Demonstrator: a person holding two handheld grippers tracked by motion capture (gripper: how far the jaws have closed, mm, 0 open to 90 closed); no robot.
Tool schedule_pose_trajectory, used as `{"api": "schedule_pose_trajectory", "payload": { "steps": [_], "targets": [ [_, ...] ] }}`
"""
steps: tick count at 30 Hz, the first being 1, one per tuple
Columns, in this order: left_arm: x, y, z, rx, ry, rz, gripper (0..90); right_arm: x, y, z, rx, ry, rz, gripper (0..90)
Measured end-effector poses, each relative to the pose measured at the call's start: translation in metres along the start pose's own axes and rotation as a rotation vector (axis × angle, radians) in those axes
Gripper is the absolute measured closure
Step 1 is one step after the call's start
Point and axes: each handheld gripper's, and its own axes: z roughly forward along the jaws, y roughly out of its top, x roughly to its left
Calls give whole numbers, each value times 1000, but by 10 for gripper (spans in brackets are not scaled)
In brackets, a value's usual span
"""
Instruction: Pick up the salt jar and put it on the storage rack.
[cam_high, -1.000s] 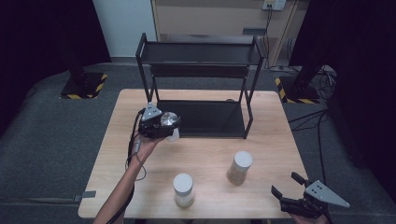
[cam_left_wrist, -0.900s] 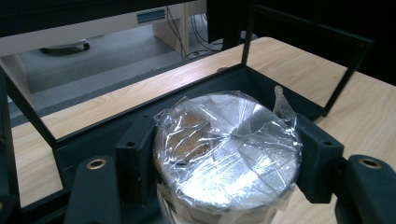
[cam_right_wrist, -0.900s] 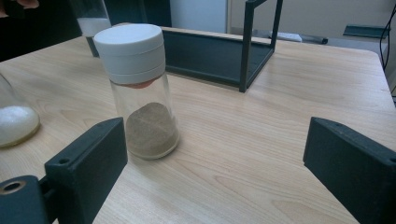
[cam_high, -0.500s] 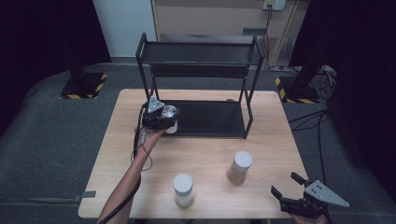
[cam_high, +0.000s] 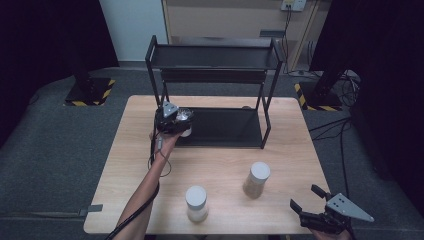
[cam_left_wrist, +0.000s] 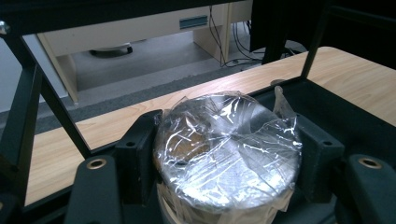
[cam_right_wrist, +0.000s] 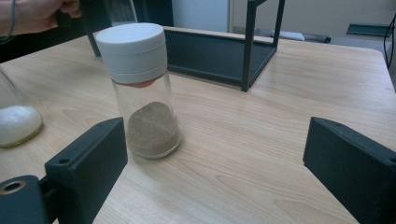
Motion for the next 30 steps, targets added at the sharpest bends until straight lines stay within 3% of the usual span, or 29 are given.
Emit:
{"api": "schedule_pose_trajectory", "payload": {
  "steps": [14,30],
  "targets": [
    [0,-11,16,22,40,-12,335,-1,0,0,2,5,0,64],
    [-1,-19,25,39,44,-17,335,-1,0,0,1,7,1,64]
  ]
}}
